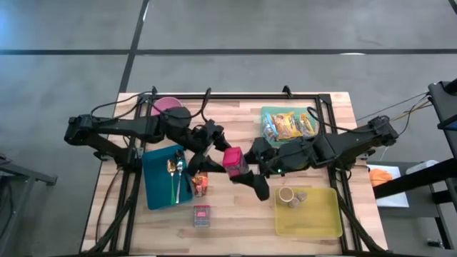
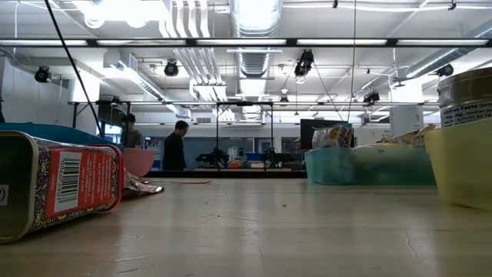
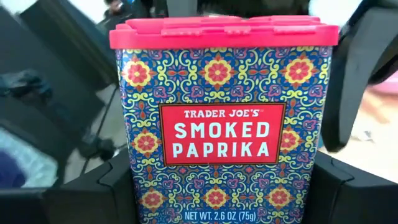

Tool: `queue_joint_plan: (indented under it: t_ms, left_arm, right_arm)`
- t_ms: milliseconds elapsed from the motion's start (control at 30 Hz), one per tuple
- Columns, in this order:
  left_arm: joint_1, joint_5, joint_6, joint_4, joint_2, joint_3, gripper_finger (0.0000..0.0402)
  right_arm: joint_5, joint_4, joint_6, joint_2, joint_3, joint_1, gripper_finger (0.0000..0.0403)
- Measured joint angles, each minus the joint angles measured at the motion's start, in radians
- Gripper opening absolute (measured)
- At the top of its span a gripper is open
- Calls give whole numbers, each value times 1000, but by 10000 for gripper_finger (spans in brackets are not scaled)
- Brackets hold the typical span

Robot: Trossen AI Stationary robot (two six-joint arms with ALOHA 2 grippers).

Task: Pick & Place Food Item
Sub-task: Put the right red spice can into the yellow bin

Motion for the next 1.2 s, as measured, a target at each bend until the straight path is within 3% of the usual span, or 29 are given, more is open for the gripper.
queue_joint_plan:
  t_ms: [167,300,500,800,1200]
  left_arm:
    - [-16,-82,-98,189,-1,-49,392]
    - [-16,-76,-215,273,0,-90,392]
    - [-16,-87,-220,431,2,-130,392]
    - [-14,-149,-148,443,-9,-135,392]
    - [-13,-149,-137,441,-9,-137,393]
  right_arm:
    - [74,10,-9,-27,3,0,278]
    - [78,5,-26,-36,2,0,278]
    - [156,5,-27,-50,2,0,278]
    - [195,-2,7,-50,1,-3,278]
    - [215,0,21,-50,-5,-2,278]
